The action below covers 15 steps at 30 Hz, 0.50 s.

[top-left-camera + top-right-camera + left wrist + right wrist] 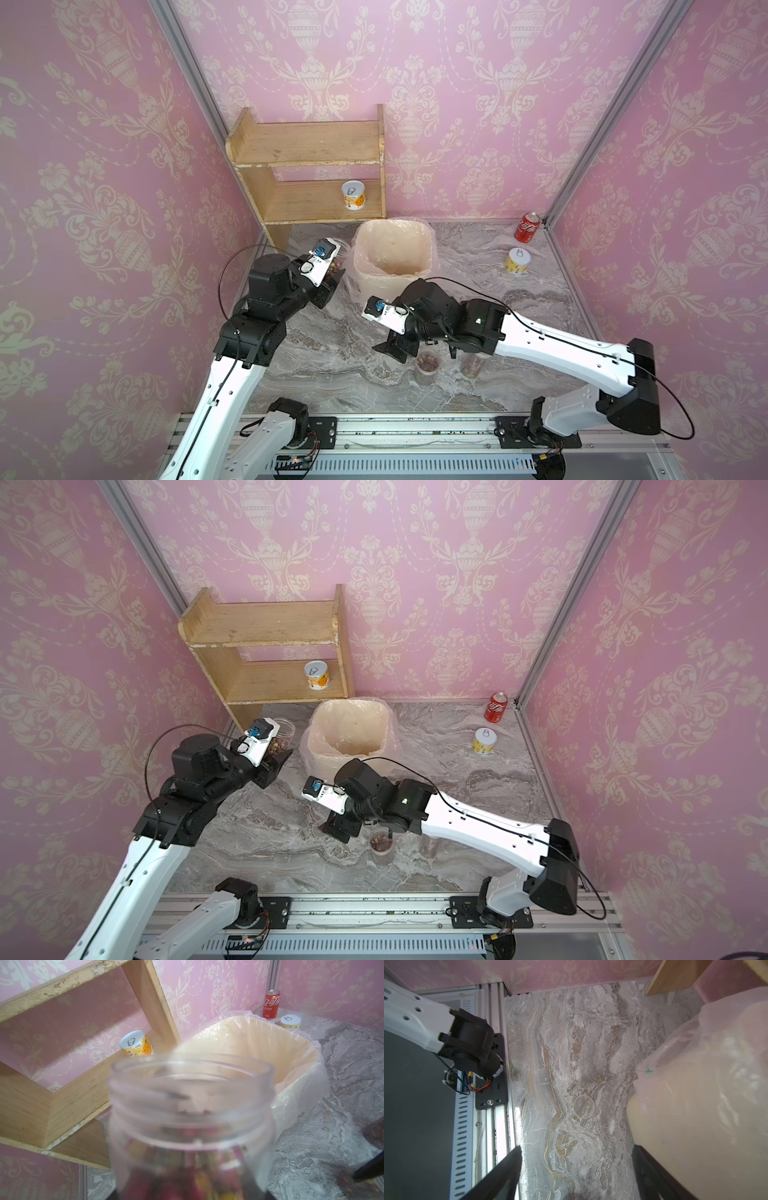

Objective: Empty the moldy dried flower tea in the jars
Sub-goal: Place the lid at the center of the board, then pour the moldy dried flower tea into the trash bin.

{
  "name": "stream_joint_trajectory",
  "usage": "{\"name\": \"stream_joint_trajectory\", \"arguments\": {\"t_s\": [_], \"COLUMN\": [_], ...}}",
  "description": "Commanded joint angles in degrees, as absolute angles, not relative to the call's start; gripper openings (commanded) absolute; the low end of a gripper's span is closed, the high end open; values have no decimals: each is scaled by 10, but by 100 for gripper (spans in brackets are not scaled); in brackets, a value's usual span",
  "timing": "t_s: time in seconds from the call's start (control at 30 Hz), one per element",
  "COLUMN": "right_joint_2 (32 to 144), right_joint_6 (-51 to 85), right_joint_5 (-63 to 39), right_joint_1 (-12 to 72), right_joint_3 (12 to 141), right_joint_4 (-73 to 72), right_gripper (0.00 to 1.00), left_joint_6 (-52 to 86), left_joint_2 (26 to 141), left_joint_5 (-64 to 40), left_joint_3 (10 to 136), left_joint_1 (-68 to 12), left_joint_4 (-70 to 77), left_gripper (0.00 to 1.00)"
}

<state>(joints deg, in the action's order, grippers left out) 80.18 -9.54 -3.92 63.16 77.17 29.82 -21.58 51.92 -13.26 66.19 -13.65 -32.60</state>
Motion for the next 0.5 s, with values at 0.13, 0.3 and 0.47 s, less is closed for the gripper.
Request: {"name": "stream_joint_trajectory", "arguments": {"t_s": [0.13, 0.3, 0.47], "right_joint_2": [701, 651, 621], "right_joint_6": [-50, 24, 58], "right_joint_5": [44, 49, 52], "right_joint_1": [624, 559, 504], "right_joint_3": [723, 698, 678], "right_joint_4": [286, 285, 300], "right_gripper": [93, 94, 94], "left_joint_6": [-320, -392, -466], "left_joint_2": [625, 713, 779], "left_joint_5": [-128, -52, 58], "left_joint_3": [802, 898, 948], "left_joint_1": [-139, -171, -222], "left_joint_4": [-450, -523, -551], "left_gripper": [4, 4, 3]}}
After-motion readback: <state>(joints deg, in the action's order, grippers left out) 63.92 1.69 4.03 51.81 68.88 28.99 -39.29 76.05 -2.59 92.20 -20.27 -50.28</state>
